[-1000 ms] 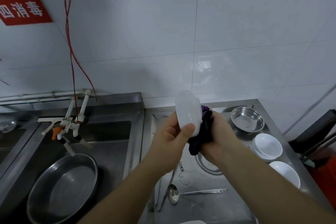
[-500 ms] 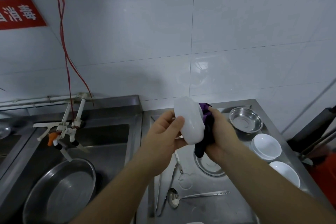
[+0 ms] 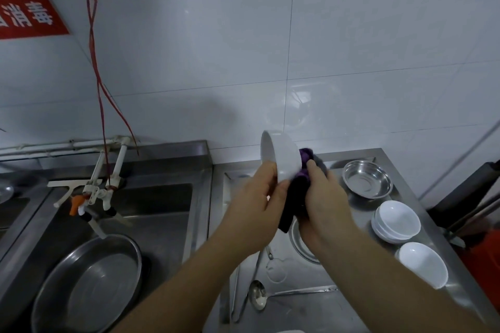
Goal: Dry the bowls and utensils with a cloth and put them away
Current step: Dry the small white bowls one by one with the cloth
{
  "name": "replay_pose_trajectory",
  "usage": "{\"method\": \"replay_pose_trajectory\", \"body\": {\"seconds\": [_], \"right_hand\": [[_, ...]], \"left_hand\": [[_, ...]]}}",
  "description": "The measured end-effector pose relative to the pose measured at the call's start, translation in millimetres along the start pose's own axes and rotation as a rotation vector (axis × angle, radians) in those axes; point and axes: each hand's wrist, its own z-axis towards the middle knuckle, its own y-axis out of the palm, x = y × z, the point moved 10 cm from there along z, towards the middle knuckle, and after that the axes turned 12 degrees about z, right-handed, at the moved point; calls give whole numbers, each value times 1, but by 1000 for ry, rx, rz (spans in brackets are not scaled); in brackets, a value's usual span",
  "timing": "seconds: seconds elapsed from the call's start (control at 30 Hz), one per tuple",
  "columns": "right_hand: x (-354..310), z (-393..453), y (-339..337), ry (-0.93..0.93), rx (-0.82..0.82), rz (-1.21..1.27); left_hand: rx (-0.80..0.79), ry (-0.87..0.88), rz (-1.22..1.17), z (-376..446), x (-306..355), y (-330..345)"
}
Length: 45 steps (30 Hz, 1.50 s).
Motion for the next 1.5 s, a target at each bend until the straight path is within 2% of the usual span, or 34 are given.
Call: {"method": "replay_pose_trajectory", "body": {"seconds": [0.1, 0.2, 0.37, 0.5, 0.67, 0.73, 0.83, 1.0, 1.07, 1.13, 1.2, 1.3, 1.4, 1.5], "right_hand": [[-19, -1, 9, -180, -64, -104], [-29, -2, 15, -221, -84, -201], [-30, 9, 12, -167, -58, -220], [-12, 13, 1, -29, -55, -216], [0, 8, -1, 28, -118, -258], [3, 8, -6, 33, -99, -220], [11, 9, -14, 55, -74, -119], [33, 11, -28, 114, -74, -46], [37, 9, -31, 103, -77, -53], [38, 7, -36, 89, -76, -69], [40, 3, -41, 87, -85, -92], [39, -5, -61, 65, -18, -96], [29, -14, -100, 6, 159, -102], [13, -27, -140, -47, 277, -127]], "left_hand": [[-17, 4, 12, -3, -1, 2], [-49, 39, 74, -1, 3, 2], [-164, 74, 309, -3, -1, 9], [-236, 134, 543, -9, -6, 17], [-278, 172, 632, -11, -13, 21], [-234, 204, 653, -12, -12, 19], [-81, 262, 653, -18, -4, 13], [98, 73, 484, -27, -23, -5], [161, -71, 422, -27, -42, -17], [101, -255, 221, -28, -69, -16], [23, -412, -127, -34, -88, -2], [24, -629, -570, -45, -106, 19], [-30, -741, -719, -52, -111, 43], [-141, -785, -714, -57, -106, 70]]}}
